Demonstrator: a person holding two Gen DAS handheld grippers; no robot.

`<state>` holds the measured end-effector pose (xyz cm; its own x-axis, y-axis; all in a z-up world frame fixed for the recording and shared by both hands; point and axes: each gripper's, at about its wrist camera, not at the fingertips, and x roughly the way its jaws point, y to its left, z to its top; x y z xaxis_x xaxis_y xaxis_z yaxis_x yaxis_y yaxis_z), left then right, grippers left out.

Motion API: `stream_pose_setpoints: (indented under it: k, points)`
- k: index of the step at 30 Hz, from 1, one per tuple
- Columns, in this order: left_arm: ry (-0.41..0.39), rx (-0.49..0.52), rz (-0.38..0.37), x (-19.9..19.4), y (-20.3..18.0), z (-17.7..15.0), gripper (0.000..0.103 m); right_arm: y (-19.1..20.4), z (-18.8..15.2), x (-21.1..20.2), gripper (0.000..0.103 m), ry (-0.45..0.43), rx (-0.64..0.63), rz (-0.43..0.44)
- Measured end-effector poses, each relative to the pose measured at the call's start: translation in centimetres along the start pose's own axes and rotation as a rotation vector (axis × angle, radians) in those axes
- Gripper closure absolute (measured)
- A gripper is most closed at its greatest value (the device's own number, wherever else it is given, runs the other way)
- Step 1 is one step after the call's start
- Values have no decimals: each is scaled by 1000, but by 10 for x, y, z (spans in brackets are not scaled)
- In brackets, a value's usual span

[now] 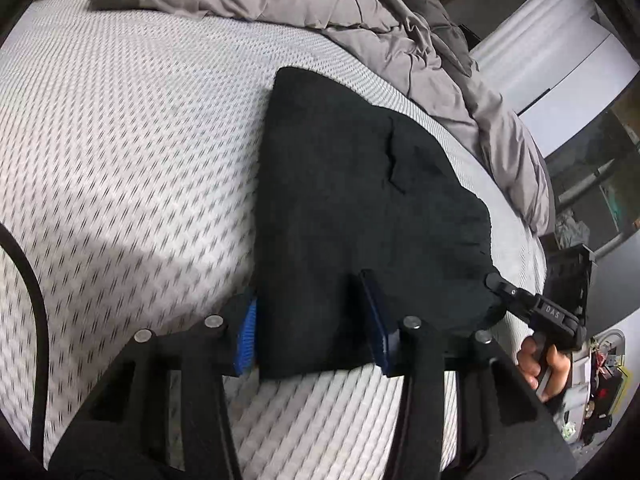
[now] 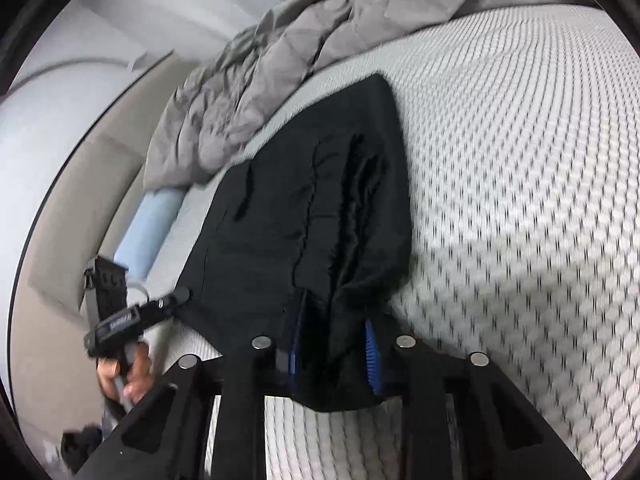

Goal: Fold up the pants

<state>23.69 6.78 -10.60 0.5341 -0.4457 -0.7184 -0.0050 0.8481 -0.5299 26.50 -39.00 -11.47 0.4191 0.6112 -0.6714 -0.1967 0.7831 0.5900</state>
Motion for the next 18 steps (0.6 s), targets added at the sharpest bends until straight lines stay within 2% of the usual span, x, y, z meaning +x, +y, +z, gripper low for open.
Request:
stream_pose_setpoints:
  k: [4,6,7,9,10,11,12,13,14,15,17,18]
  points:
    - [-9,-4,44,15,0,7,64,5,10,13,78,-27,-38,-92]
    - [-15,-1,49,14,1,3,64,2,12,20,63,-10,-32,-121]
    - [-24,8,58,11,0,0,63,2,13,20,62,-5,-15,-117]
    - [-62,65,126,-2,-8,-11,62,3,13,11,52,-18,-7,-122]
    - [-88,96,150,-8,-13,-18,59,5,11,4,49,-27,-24,-144]
    - [-121,134,178,-16,-19,-26,55,11,7,-4,36,-44,-59,-180]
    - [-143,154,198,-24,-25,-33,45,17,5,-10,21,-62,-91,-205]
    - [-164,166,209,-31,-31,-39,31,23,2,-16,14,-77,-115,-226]
    - [-187,183,216,-36,-38,-43,24,28,-1,-22,6,-91,-140,-244]
    - [-226,218,220,-42,-49,-49,16,33,-6,-30,3,-107,-174,-254]
    - [-283,292,249,-50,-66,-59,15,52,-15,-42,0,-153,-253,-265]
    - [-310,343,277,-54,-75,-66,10,63,-20,-46,0,-177,-304,-268]
